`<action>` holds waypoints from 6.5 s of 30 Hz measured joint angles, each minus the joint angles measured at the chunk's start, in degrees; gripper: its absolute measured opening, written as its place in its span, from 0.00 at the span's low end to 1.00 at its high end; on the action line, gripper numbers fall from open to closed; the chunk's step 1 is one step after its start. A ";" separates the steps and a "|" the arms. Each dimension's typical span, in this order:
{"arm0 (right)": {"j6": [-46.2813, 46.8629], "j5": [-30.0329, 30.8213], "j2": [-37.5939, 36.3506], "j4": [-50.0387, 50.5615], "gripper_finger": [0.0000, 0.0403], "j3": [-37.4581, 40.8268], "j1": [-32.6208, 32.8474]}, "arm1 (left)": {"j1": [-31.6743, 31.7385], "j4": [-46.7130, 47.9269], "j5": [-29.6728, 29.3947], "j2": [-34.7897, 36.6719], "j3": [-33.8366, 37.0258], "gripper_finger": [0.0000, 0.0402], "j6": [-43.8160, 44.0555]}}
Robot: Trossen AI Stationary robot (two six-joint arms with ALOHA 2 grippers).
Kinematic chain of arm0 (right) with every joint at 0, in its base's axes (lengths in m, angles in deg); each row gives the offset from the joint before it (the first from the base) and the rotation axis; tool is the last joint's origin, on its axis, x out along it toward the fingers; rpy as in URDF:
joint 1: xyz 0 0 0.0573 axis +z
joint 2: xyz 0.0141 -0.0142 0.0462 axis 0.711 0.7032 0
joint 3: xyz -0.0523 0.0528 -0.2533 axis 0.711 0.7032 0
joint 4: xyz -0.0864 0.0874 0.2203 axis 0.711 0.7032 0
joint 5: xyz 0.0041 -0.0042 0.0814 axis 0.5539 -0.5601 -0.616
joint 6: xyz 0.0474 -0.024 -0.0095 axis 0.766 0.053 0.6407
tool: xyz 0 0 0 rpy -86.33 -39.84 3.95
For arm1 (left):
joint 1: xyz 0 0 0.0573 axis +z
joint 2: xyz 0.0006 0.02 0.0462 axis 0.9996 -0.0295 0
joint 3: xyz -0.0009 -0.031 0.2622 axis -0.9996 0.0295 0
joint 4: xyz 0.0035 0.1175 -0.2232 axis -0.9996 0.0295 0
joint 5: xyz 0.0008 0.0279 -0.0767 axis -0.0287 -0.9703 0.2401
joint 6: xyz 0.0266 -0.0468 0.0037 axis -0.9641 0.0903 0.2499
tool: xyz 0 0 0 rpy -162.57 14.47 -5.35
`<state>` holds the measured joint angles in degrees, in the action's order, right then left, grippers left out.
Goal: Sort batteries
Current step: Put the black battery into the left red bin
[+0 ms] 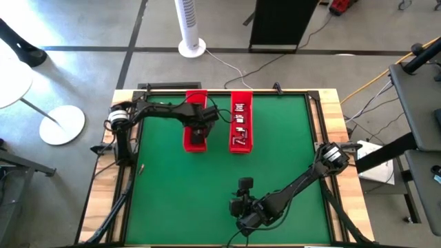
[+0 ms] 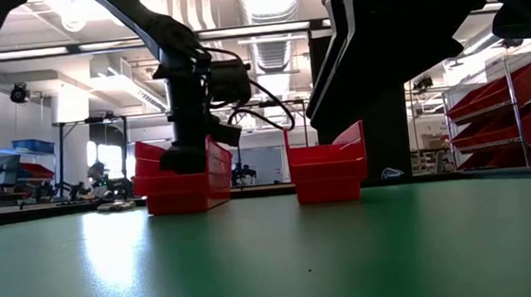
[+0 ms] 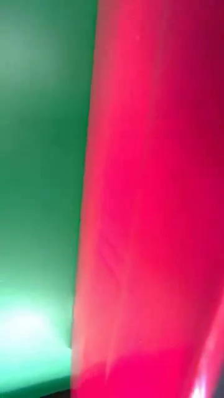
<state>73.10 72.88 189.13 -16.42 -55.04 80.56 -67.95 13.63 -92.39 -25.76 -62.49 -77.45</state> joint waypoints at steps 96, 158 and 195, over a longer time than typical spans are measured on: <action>1.64 -2.97 -0.02 -2.13 0.31 1.01 -0.61 | -19.00 24.49 25.39 15.44 32.28 0.48 56.57; 2.14 -6.27 -0.02 -1.53 0.25 2.82 -0.61 | -31.81 20.43 30.26 13.34 29.48 0.06 53.59; 11.10 -8.60 -3.63 10.91 0.20 2.69 1.92 | -38.91 -2.41 11.74 13.55 15.63 0.06 34.50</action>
<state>84.20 64.28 185.50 -5.51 -52.35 82.48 -106.85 11.22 -80.65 -12.21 -46.86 -42.95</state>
